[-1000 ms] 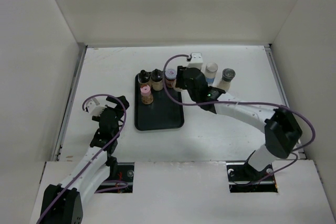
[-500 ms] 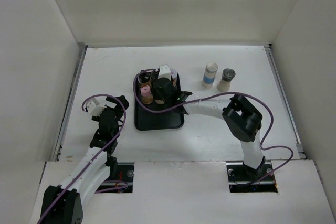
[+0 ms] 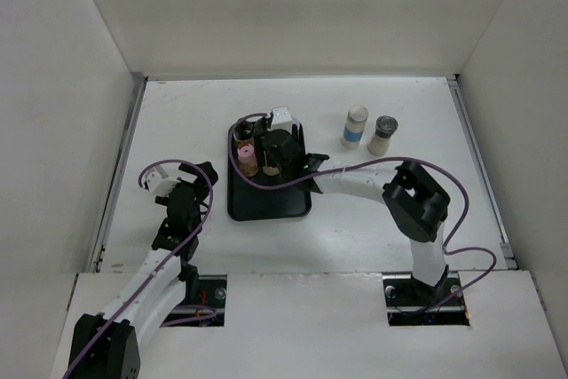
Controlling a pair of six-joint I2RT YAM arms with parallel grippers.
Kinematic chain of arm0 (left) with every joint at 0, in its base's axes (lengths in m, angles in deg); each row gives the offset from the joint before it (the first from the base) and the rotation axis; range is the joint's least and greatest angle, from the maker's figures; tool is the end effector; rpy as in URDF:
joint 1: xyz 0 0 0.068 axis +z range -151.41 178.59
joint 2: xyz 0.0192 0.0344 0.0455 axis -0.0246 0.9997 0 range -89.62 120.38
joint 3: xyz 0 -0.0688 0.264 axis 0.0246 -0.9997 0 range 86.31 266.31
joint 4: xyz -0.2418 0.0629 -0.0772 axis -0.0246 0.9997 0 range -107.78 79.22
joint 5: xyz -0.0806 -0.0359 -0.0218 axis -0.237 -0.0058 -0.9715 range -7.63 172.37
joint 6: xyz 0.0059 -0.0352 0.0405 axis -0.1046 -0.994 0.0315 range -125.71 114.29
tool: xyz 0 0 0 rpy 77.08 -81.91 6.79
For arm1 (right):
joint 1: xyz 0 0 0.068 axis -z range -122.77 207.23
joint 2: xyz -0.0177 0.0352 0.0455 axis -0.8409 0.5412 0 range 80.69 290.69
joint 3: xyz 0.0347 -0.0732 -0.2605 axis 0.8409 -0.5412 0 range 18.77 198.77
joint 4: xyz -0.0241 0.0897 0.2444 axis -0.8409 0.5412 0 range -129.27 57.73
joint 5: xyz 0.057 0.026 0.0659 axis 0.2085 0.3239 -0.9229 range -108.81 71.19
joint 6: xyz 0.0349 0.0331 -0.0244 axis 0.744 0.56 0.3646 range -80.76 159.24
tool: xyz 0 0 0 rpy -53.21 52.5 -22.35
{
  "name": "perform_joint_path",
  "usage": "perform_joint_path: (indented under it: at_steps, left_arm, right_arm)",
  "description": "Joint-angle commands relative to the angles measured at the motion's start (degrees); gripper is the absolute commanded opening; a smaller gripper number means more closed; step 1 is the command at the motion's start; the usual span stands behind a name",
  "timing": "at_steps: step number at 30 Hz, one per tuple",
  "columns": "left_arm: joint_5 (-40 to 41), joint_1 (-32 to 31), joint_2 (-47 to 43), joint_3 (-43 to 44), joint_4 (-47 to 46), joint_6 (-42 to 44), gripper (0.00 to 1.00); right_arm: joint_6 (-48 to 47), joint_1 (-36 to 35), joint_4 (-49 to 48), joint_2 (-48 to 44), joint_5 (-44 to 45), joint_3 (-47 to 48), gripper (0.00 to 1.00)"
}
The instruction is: Organize the condiment bottles
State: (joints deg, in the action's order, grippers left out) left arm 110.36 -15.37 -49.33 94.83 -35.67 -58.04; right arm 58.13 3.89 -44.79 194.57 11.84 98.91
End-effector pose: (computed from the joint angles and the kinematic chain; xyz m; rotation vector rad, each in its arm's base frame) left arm 0.1603 -0.0226 0.1809 -0.9067 1.5560 -0.3878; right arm 0.2868 0.3553 0.2192 -0.2752 1.9799 0.2589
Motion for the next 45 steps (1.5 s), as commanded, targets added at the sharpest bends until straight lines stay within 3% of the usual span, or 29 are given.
perform_joint_path:
  at_steps: [1,3,6,8,11,15,19,25,35,40,45]
  left_arm:
    - [-0.13,-0.24,0.14,-0.16,-3.03,-0.05,1.0]
    - [-0.13,-0.15,-0.3,-0.25,-2.85,-0.05,1.0]
    - [-0.13,-0.24,-0.22,-0.25,-3.11,-0.05,1.0]
    - [-0.13,-0.32,0.05,-0.16,-3.12,-0.05,1.0]
    - [-0.13,-0.24,-0.3,-0.25,-3.03,-0.05,1.0]
    - [-0.13,-0.32,0.57,-0.08,-3.2,-0.22,1.0]
    - [-0.13,-0.41,0.49,-0.16,-3.2,-0.13,1.0]
    - [-0.13,-0.41,0.58,-0.08,-3.2,-0.05,1.0]
    - [-0.13,-0.41,1.28,-0.07,-3.38,-0.31,1.0]
    - [-0.13,-0.41,1.54,0.01,-3.56,-0.22,1.0]
    - [-0.13,-0.24,1.45,-0.08,-3.56,-0.22,1.0]
  right_arm:
    - [0.62,-0.31,-3.0,-9.1,-0.51,-2.43,0.76]
    - [0.44,1.08,-3.36,-13.84,-0.25,-5.94,0.67]
    - [0.09,5.99,-2.57,-20.87,0.28,-10.69,0.4]
    - [0.26,10.3,-1.26,-24.75,0.81,-13.5,0.31]
    - [0.36,16.54,1.47,-28.53,2.39,-16.06,0.38]
    - [-1.49,22.44,3.93,-28.46,2.75,-15.98,0.75]
    - [-3.86,26.57,5.51,-25.56,1.69,-13.35,0.85]
    - [-5.01,28.69,7.8,-20.99,-3.76,-9.13,0.87]
    - [-5.71,29.83,7.54,-14.66,-4.72,-5.35,0.86]
    - [-5.54,29.92,7.98,-12.46,-5.52,-4.38,0.75]
    - [-5.27,29.66,5.44,-14.56,-3.77,-5.6,0.51]
